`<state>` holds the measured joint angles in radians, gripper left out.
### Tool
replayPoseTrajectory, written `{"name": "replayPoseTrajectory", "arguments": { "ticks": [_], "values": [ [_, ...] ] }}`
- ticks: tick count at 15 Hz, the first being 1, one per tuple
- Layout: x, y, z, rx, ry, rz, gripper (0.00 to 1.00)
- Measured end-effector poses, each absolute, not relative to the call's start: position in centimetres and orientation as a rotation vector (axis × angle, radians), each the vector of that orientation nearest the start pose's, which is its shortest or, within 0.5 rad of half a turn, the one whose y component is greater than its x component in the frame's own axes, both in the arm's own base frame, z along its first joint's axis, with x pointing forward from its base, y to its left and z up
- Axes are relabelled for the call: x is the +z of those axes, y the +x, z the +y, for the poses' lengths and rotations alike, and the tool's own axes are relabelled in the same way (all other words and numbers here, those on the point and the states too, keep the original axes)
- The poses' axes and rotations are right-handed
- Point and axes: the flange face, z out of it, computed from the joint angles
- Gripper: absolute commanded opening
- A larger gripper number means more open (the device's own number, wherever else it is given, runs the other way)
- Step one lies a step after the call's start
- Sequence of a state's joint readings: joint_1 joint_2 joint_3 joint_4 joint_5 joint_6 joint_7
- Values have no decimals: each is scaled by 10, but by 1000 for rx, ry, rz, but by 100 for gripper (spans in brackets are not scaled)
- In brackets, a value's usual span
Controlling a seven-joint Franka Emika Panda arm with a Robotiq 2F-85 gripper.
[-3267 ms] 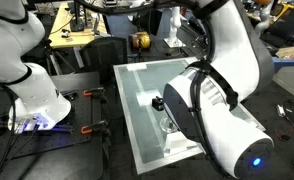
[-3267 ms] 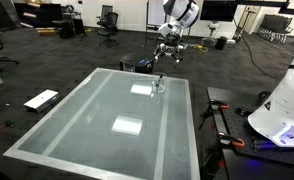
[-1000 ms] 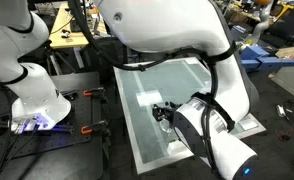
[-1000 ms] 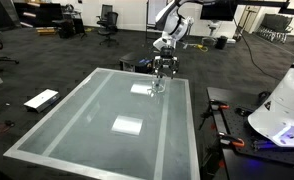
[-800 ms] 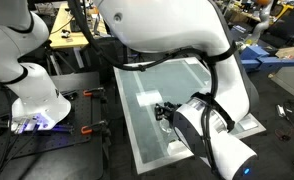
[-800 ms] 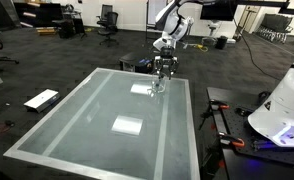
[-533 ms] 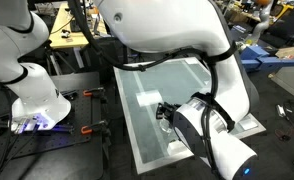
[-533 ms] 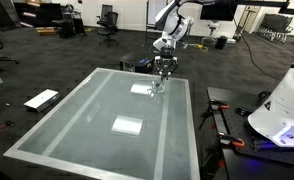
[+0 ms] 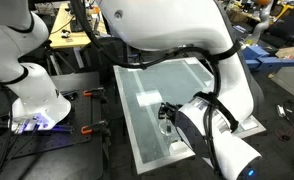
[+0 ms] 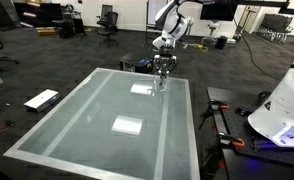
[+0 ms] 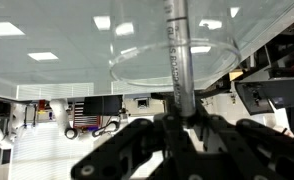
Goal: Put the marker in the glass then put it back on the table
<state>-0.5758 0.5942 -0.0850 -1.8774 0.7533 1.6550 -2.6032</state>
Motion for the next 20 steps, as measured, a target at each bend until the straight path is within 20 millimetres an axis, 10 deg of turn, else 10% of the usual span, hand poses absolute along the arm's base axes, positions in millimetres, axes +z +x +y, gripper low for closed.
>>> {"name": "replayPoseTrajectory", "arguments": {
  "ticks": [20],
  "values": [
    [205, 489, -278, -889, -1604, -1598, 5]
  ]
}}
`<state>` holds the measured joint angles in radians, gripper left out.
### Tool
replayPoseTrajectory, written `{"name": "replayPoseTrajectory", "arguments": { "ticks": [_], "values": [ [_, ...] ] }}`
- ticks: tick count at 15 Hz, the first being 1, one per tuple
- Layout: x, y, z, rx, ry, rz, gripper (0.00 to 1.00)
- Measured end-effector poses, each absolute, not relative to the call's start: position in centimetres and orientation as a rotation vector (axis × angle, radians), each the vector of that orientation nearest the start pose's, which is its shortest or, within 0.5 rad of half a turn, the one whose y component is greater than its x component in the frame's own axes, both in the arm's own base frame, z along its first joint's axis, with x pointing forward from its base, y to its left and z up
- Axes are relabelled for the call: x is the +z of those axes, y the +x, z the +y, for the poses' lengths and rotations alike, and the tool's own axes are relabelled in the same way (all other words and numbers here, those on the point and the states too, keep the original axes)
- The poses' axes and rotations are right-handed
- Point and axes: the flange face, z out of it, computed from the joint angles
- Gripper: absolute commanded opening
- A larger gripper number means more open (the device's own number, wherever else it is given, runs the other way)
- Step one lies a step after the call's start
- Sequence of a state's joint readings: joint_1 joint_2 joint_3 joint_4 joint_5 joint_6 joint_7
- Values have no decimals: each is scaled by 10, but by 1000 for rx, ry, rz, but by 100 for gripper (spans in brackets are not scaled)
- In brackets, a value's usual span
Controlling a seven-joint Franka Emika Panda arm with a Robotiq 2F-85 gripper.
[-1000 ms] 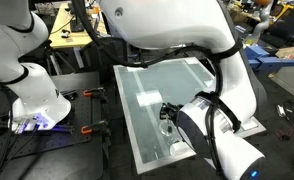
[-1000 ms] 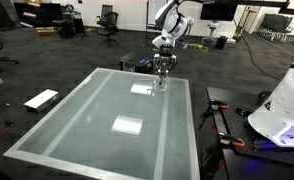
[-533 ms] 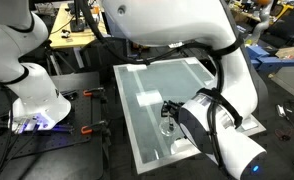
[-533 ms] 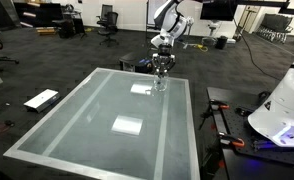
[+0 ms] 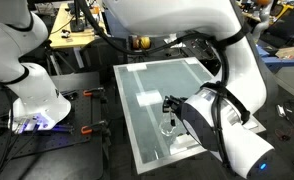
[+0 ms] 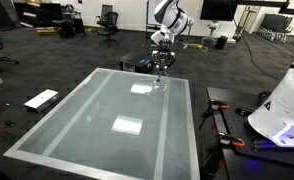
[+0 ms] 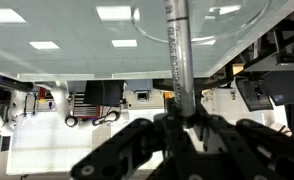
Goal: Put the marker in the glass then put it back on the table
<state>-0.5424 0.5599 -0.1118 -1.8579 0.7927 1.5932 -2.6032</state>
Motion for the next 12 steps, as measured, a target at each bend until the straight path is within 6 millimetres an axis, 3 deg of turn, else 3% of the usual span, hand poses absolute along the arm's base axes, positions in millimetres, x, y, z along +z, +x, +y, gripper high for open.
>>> {"name": "replayPoseTrajectory", "arguments": {
  "ticks": [12],
  "values": [
    [274, 477, -263, -938, -1554, -1632, 5]
  ]
}}
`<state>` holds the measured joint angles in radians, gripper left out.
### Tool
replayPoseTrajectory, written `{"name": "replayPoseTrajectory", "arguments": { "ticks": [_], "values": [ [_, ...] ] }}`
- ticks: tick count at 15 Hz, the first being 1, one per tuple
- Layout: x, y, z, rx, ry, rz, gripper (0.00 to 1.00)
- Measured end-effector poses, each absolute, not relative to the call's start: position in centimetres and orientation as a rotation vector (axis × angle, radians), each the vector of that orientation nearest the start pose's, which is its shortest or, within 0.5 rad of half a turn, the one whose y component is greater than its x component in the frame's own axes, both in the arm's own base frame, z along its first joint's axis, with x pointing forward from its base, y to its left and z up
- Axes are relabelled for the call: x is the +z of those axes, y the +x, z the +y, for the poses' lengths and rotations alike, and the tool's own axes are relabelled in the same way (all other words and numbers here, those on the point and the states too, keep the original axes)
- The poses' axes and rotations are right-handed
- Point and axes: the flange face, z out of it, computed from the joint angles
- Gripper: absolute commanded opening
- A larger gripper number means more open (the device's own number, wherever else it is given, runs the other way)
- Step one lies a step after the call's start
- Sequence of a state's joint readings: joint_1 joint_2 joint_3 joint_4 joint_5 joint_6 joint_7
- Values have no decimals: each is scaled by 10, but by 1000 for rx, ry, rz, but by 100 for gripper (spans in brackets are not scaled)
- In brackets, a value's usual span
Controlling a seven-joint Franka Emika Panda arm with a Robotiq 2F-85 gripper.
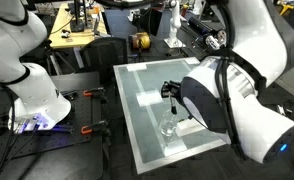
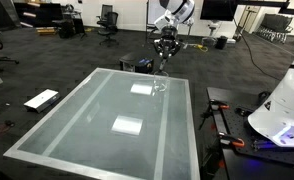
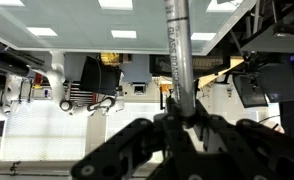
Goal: Put the marker in the glass then put it back on the table
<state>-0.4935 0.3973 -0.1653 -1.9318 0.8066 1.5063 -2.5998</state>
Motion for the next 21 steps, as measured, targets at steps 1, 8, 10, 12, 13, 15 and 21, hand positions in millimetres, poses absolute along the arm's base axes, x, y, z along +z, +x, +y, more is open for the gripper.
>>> {"name": "replayPoseTrajectory", "arguments": {
  "ticks": [1, 8, 10, 12, 13, 15, 21],
  "values": [
    [279, 477, -259, -937, -1550, -1641, 5],
    [301, 497, -208, -884, -1486, -1695, 5],
    [302, 504, -190, -859, -1462, -1705, 5],
    [302, 511, -171, -831, -1439, -1710, 5],
    [302, 514, -162, -818, -1427, -1712, 5],
    [301, 520, -144, -788, -1413, -1711, 5],
    [282, 540, -98, -689, -1478, -1678, 5]
  ]
}}
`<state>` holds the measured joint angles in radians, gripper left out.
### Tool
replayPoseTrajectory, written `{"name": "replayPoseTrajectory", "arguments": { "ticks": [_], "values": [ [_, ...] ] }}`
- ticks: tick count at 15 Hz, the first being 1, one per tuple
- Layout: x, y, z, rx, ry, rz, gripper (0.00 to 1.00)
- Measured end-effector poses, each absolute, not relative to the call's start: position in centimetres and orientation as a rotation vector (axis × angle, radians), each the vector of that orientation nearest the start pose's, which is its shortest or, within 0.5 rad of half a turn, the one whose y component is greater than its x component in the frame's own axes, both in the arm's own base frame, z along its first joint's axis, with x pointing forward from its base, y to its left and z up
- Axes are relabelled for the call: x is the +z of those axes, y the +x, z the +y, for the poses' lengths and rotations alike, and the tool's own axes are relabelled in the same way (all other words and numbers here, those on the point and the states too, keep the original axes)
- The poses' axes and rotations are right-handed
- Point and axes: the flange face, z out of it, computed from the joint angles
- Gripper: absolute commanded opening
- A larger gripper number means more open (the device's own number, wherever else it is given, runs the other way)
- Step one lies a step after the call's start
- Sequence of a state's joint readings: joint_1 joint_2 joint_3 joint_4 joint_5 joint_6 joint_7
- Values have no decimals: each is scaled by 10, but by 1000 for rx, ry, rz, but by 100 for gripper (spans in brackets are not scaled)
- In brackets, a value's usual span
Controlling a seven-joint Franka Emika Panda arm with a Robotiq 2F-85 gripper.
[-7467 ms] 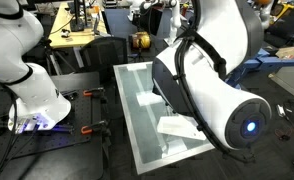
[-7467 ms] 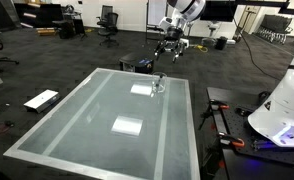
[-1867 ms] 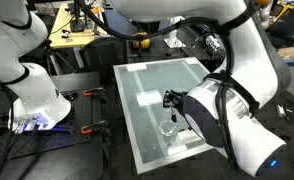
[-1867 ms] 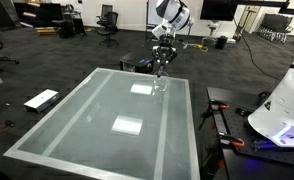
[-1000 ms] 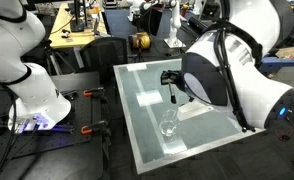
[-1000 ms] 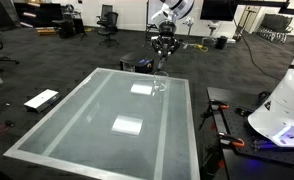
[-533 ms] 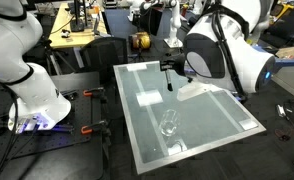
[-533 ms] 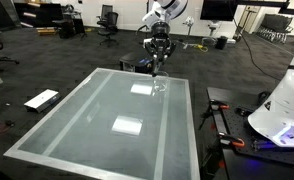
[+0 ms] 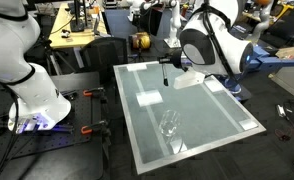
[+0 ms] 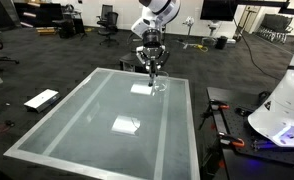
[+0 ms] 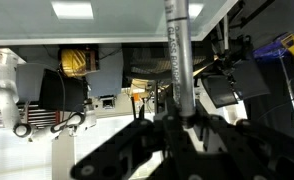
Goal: Put the marker in the glass then put it back on the table
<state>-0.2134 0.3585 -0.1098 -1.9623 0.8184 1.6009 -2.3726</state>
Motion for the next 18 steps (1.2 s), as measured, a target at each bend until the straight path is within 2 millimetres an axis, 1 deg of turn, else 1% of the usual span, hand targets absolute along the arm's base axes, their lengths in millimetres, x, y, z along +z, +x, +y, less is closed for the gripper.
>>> {"name": "replayPoseTrajectory", "arguments": {
  "ticks": [3, 8, 13, 18],
  "values": [
    [267, 555, -82, -687, -1591, -1635, 5],
    [244, 582, -62, -746, -1868, -1542, 5],
    [231, 595, -41, -736, -2041, -1455, 5],
    [225, 603, -27, -708, -2175, -1370, 5]
  ]
}}
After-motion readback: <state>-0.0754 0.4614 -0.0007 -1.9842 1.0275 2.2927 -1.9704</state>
